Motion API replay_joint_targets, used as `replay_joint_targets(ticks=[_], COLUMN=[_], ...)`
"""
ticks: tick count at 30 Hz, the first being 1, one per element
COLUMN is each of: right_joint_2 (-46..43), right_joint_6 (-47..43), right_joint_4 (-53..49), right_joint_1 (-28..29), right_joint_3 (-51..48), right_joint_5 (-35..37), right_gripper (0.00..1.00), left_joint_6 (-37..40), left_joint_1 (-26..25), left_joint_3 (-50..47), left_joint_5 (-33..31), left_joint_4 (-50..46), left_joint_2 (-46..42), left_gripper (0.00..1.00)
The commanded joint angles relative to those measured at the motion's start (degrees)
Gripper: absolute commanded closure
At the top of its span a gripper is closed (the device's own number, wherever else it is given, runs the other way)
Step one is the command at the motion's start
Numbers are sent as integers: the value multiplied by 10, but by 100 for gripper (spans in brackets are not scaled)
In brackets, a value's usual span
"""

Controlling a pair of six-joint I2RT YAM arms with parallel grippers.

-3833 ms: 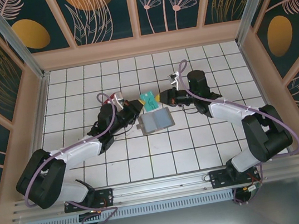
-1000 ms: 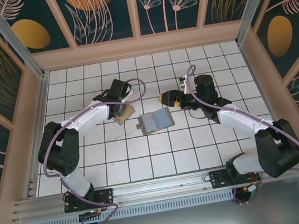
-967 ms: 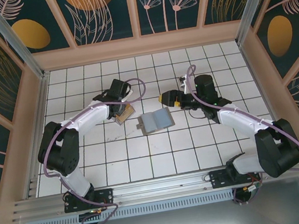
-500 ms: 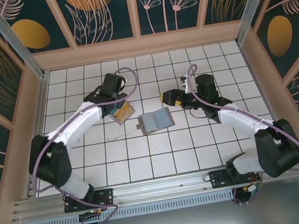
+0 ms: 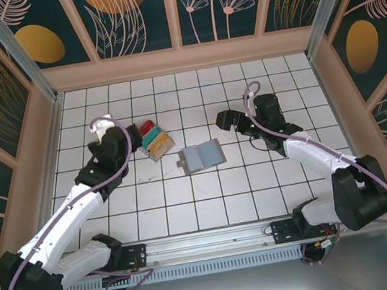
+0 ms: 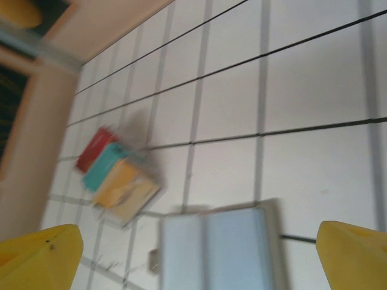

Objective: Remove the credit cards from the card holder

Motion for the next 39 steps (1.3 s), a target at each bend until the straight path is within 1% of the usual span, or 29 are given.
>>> replay_joint_targets(ticks=[1, 3, 4, 5, 6, 7, 10, 11, 14, 16, 19, 20, 22, 23, 24, 26, 28, 29, 30, 34, 36, 38, 39], right_joint_2=[-23, -39, -49, -60, -68, -74, -72, -61, -10, 29, 71, 84, 106, 117, 124, 134, 141, 134, 129, 116, 143, 135, 139], right_joint_6=[-44, -68, -84, -103, -122, -147, -216, -231, -239, -235, -258, -268, -296, -306, -310, -305, -295, -291, -291, -282, -291, -288, -289], right_joint_4=[-26, -5, 23, 60, 91, 128, 196, 208, 220, 231, 299, 332, 362, 385, 408, 447, 496, 498, 521, 624, 703, 680, 689], right_joint_1=[-9, -9, -9, -9, -9, -10, -18, -25, -61, -83, -109, -119, -134, -140, -147, -169, -186, -191, -197, -218, -219, -220, -220], right_joint_3=[13, -6, -27, -53, -77, -98, -135, -138, -127, -117, -124, -132, -133, -139, -146, -166, -193, -202, -215, -281, -309, -304, -306], right_joint_5=[150, 205, 240, 278, 307, 337, 397, 412, 435, 444, 437, 421, 393, 389, 375, 328, 302, 289, 275, 220, 206, 202, 201], right_gripper=[1, 1, 1, 1, 1, 1, 1, 1, 1, 1, 1, 1, 1, 1, 1, 1, 1, 1, 1, 1, 1, 1, 1], left_joint_6=[-118, -112, -99, -76, -44, -12, -3, 18, 72, 98, 153, 167, 181, 190, 186, 193, 208, 208, 213, 248, 262, 256, 255], left_joint_1=[2, 2, 3, 5, 11, 28, 111, 136, 184, 211, 228, 230, 236, 240, 243, 253, 258, 258, 259, 260, 260, 267, 271], left_joint_3=[-57, -87, -101, -117, -132, -144, -155, -156, -141, -132, -149, -156, -172, -181, -180, -196, -212, -207, -210, -254, -277, -294, -301], left_joint_5=[-144, -175, -195, -217, -226, -222, -166, -152, -147, -124, -88, -88, -82, -73, -66, -24, 4, 15, 27, 108, 147, 166, 176], left_joint_4=[-17, 6, 30, 63, 104, 141, 186, 211, 273, 317, 439, 480, 547, 578, 587, 642, 697, 681, 688, 759, 796, 824, 835], left_joint_2=[-17, -23, -25, -23, -21, -13, 23, 43, 117, 158, 211, 229, 252, 258, 260, 261, 275, 274, 274, 260, 255, 251, 251], left_gripper=[1, 1, 1, 1, 1, 1, 2, 1, 1, 1, 1, 1, 1, 1, 1, 1, 1, 1, 1, 1, 1, 1, 1])
